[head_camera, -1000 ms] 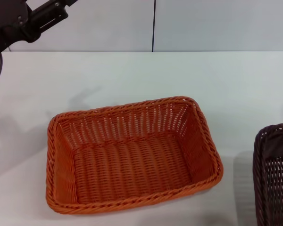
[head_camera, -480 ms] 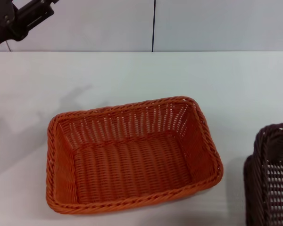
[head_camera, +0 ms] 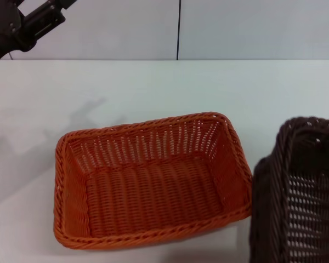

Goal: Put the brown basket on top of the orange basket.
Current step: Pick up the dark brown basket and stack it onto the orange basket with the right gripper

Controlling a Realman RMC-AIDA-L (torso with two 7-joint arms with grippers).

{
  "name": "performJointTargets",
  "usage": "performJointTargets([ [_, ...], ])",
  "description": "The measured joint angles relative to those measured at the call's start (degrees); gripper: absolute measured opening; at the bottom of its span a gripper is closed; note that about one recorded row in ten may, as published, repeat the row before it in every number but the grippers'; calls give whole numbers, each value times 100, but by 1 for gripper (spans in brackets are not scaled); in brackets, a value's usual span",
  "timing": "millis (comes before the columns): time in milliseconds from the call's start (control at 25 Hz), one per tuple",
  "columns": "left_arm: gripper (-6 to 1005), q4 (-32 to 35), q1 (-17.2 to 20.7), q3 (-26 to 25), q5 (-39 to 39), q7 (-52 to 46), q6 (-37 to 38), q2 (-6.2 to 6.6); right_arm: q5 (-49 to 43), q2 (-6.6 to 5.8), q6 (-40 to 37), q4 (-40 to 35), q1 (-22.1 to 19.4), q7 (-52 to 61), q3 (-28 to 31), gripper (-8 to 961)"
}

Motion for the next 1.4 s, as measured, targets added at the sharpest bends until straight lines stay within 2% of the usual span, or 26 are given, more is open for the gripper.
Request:
performJointTargets([
  [120, 828, -93, -24, 1, 2, 6, 0, 13, 312, 50, 34, -15, -31, 225, -19, 173],
  [200, 828, -100, -25, 1, 3, 9, -1, 16, 359, 126, 71, -67, -31, 314, -5, 173],
  [240, 828, -103, -25, 1, 5, 10, 0, 18, 374, 207, 142, -116, -25, 390, 3, 173],
  [280, 828, -103, -25, 1, 6, 10, 0, 21, 374, 207, 142, -116, -25, 390, 3, 172],
  [560, 828, -171, -36, 0, 38, 70, -28, 44, 565, 458, 629, -189, 25, 916, -12, 173],
  [840, 827, -250, -43, 0, 43, 159, -45, 59, 1312, 523, 890, -240, 61, 1643, -58, 174],
  [1080, 827, -256, -39, -41, 43, 246, -55, 82, 1451, 682, 1403, -554, 23, 2044, -54, 174],
  [1400, 827, -341, -76, -245, 38, 381, -71, 49, 1465, 877, 2134, -638, 3, 2608, -66, 174],
])
